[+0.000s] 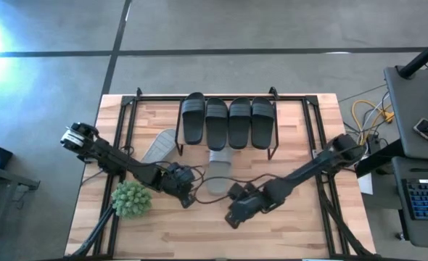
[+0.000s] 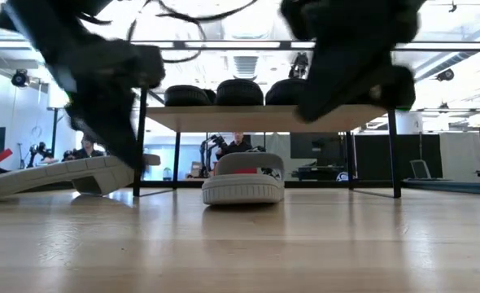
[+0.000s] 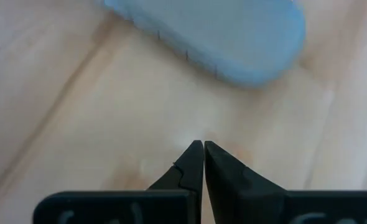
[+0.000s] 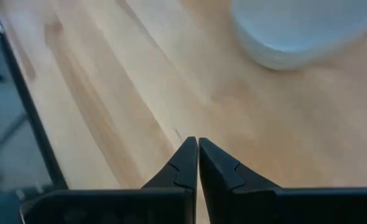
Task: Pick and place slides into the shelf
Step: Put the right gray slipper under the shelf
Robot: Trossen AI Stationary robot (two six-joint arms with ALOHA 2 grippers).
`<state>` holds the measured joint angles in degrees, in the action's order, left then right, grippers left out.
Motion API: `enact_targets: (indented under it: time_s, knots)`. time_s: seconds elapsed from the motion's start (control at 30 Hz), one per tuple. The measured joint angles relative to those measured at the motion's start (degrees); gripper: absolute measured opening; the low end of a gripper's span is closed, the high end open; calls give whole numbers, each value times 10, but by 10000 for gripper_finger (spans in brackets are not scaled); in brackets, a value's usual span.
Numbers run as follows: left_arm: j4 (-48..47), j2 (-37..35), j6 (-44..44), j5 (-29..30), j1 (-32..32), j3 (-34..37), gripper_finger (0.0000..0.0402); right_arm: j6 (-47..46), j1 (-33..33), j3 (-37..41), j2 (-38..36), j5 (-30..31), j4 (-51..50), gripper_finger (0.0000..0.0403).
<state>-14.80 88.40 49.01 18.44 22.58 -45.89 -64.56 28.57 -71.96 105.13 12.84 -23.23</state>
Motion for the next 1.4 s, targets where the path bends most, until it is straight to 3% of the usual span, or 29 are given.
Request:
enact_targets:
  time_s: [0.17,0.33,0.47,0.97,1.27,1.4]
  knots:
    - [-89,-48,17,4,60,1,0,-10,-7,0,53,8,113,9]
    - [-124,-105,20,46,125,2,0,-14,-14,1,82,70,104,9]
    - [-132,-144,36,84,150,2,0,2,-37,1,105,54,106,8]
    - [-163,-179,31,121,155,14,0,48,-147,1,106,68,58,9]
    - [-163,-167,1,121,154,16,0,48,-148,1,93,68,26,8]
    - [-164,-164,-1,122,154,18,0,-10,-131,1,67,80,-17,8]
